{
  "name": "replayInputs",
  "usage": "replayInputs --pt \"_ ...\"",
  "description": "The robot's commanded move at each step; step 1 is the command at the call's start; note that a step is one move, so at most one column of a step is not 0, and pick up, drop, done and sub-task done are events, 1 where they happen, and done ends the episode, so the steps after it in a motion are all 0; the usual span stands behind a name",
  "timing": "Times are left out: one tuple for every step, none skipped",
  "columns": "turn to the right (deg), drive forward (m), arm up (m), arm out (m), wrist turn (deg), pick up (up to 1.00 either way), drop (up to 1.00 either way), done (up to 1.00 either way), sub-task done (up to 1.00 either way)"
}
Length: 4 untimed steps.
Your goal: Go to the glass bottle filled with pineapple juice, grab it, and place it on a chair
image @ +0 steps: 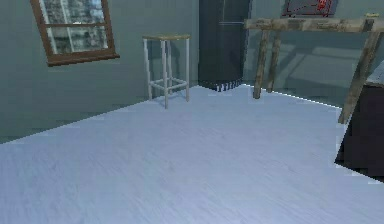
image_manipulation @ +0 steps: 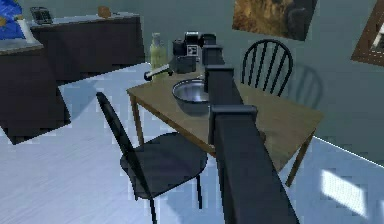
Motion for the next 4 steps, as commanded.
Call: replayInputs --pt "0.0 0.00 -0.26 0.00 0.0 0.00 0.00 0.00 0.00" --pt "0.0 0.00 -0.32 0.00 0.0 0.00 0.00 0.00 0.00" --pt "0.0 0.00 0.00 0.00 0.0 0.00 1.00 0.00 0.00" --pt "0.0 0.00 0.10 0.00 0.0 0.00 0.00 0.00 0.00"
